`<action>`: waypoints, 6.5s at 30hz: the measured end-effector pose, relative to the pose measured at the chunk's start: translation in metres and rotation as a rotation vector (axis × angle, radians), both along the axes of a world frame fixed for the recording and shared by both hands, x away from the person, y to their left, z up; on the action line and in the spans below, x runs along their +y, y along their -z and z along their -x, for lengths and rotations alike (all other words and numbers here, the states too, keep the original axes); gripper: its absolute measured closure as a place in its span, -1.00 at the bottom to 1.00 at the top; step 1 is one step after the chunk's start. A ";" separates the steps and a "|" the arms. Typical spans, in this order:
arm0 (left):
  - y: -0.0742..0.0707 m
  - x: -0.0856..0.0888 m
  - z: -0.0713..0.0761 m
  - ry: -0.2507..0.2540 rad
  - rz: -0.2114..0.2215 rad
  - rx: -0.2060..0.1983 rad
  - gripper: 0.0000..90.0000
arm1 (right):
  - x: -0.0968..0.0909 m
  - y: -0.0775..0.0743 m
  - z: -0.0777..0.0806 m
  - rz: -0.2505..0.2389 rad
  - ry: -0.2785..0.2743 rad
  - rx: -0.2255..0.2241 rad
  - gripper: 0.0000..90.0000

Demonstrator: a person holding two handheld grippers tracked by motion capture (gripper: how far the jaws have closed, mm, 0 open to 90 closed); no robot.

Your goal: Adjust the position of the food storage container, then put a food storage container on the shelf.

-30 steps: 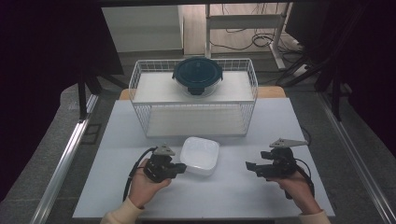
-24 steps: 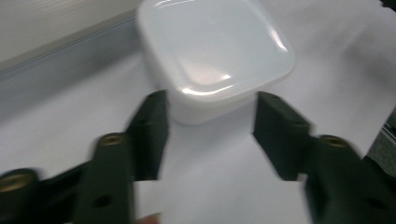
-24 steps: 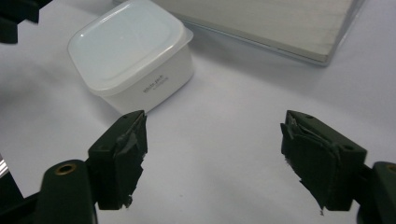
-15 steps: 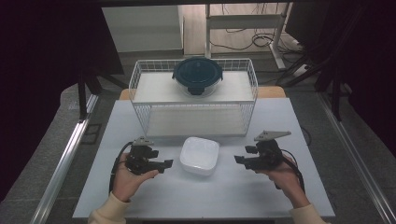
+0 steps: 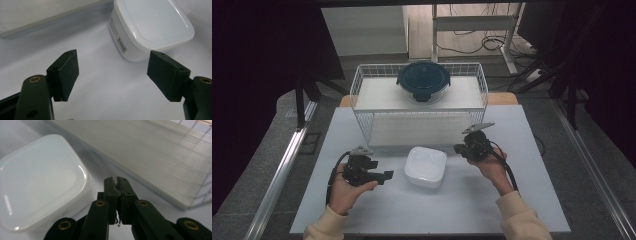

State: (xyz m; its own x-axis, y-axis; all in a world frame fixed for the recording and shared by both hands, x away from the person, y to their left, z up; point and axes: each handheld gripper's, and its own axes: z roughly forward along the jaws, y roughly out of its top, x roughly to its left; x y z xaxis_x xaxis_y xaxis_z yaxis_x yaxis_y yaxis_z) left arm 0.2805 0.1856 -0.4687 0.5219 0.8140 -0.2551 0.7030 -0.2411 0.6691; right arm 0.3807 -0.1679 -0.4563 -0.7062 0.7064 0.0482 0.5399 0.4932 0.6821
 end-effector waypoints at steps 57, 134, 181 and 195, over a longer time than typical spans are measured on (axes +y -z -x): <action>-0.006 0.021 0.002 -0.065 0.046 -0.015 -0.38 | 0.020 0.022 0.086 0.018 -0.243 0.072 0.99; 0.038 0.005 0.007 -0.019 0.412 0.274 -0.18 | 0.038 0.037 0.069 -0.350 0.016 0.380 -0.19; -0.001 0.003 0.029 0.015 0.443 0.139 0.76 | 0.021 -0.002 0.087 -0.516 -0.048 0.345 0.79; -0.046 -0.003 0.017 0.051 0.441 0.053 0.77 | 0.015 -0.046 0.080 -0.502 -0.081 0.233 0.78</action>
State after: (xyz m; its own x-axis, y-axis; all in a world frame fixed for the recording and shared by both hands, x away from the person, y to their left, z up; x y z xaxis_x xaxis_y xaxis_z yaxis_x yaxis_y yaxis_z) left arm 0.2637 0.1829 -0.4232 0.5356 0.5945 -0.5998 0.7337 0.0241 0.6791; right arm 0.3007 -0.1533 -0.4104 -0.6876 0.5004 0.5261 0.6785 0.1849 0.7110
